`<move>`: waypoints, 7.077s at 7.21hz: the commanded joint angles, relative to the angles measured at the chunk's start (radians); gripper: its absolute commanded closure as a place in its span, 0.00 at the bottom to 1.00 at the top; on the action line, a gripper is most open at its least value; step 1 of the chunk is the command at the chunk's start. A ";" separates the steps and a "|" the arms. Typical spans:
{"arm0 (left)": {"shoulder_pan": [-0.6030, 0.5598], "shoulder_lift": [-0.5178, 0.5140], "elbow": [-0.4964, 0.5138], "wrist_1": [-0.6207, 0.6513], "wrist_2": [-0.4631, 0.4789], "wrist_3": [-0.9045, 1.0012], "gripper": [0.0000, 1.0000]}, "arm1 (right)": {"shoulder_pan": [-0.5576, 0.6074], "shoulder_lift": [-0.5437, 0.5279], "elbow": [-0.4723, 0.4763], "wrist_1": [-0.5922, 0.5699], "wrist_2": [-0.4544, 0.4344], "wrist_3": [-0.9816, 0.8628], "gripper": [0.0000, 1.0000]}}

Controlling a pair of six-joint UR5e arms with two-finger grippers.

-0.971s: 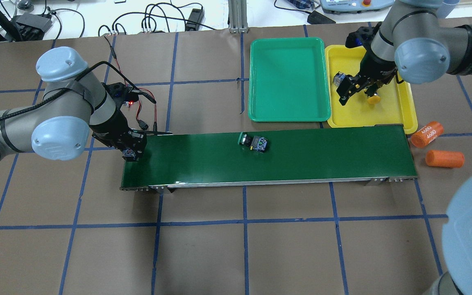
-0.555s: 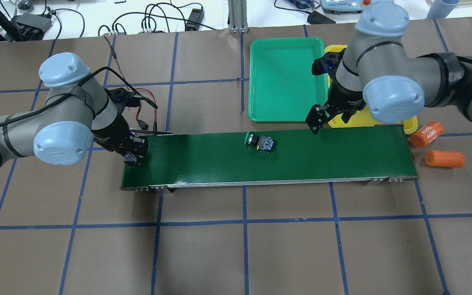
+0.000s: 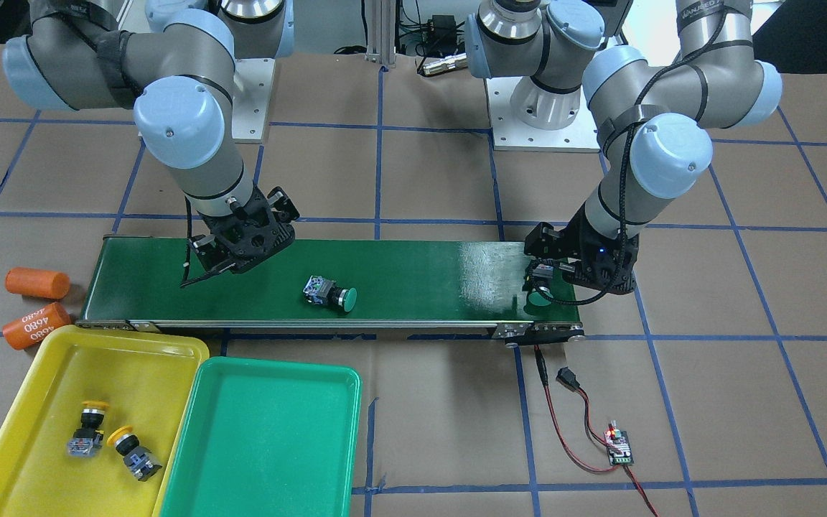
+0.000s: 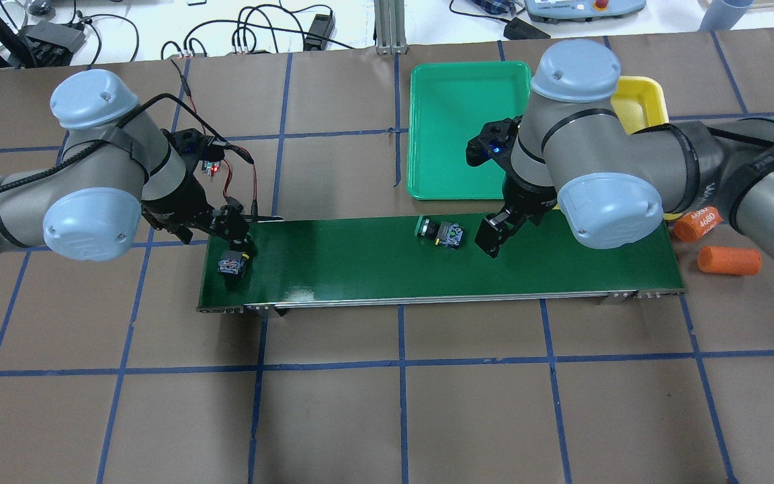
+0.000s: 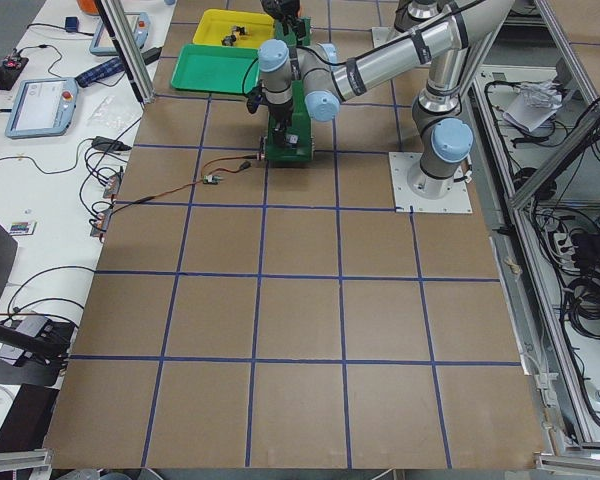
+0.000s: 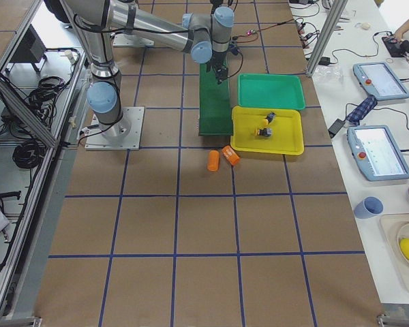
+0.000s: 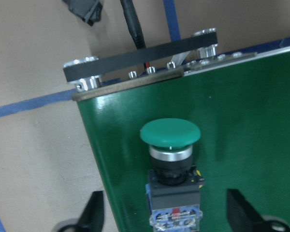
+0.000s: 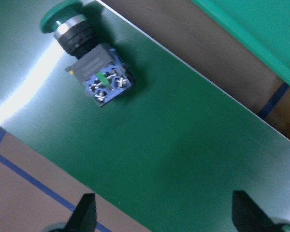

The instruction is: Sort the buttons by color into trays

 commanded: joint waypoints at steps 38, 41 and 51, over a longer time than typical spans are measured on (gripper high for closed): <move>-0.079 0.170 0.309 -0.388 0.064 -0.228 0.00 | -0.138 0.033 -0.083 0.134 -0.035 0.277 0.00; -0.079 0.170 0.309 -0.390 0.065 -0.219 0.00 | -0.138 0.042 -0.063 0.127 -0.040 0.469 0.00; -0.071 0.154 0.307 -0.363 0.068 -0.218 0.00 | -0.121 0.047 -0.108 0.065 -0.043 0.480 0.00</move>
